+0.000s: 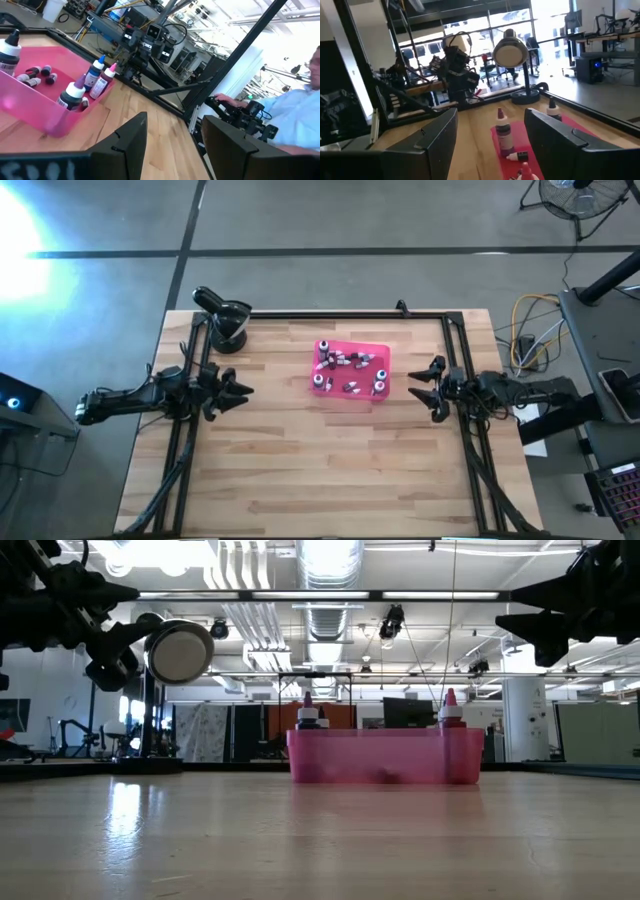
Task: Pick & Place food coloring
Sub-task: Return to Home Position
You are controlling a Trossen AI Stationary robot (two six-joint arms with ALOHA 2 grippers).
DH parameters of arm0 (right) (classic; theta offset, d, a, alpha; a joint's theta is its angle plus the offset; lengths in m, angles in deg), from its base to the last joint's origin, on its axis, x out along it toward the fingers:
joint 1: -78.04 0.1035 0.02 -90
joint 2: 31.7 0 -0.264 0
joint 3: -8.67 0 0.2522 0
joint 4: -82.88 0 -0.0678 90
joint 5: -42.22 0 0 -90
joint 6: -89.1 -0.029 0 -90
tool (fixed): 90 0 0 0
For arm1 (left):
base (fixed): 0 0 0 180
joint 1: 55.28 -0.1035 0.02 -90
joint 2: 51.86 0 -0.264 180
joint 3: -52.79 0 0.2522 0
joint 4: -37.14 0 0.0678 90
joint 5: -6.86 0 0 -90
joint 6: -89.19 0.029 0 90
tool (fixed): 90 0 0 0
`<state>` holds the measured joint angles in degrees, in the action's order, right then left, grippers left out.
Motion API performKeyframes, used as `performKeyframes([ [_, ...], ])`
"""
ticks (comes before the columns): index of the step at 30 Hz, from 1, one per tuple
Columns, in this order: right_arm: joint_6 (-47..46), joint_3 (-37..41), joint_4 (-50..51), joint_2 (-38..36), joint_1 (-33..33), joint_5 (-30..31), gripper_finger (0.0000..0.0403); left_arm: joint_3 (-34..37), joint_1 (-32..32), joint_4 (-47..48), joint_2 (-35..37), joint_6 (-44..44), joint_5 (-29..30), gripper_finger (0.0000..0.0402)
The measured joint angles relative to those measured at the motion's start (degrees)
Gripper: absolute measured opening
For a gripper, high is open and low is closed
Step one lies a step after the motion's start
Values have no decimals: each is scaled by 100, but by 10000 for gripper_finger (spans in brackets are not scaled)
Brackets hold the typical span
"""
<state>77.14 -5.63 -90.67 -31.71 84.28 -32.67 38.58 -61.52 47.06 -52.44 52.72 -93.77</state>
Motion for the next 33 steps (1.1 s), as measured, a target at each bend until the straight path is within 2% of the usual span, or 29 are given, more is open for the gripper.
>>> performKeyframes([
  [8, 19, 0, 5, 0, 11, -12, 224, 0, 0, 2, -2, 0, 0, 163],
  [12, 755, 0, -42, 0, 13, -37, 224, 0, 0, 2, 0, 0, 0, 163],
  [17, 1649, 0, -15, 0, 55, -948, 224, 0, 0, 4, -2, 0, 0, 163],
  [25, 1322, -3, 128, 112, 55, -2279, 224, 2, 2, 4, -1, 0, 0, 163],
  [33, 881, -4, 131, 210, 55, -2301, 224, 2, 2, 2, -9, 0, 0, 163],
])
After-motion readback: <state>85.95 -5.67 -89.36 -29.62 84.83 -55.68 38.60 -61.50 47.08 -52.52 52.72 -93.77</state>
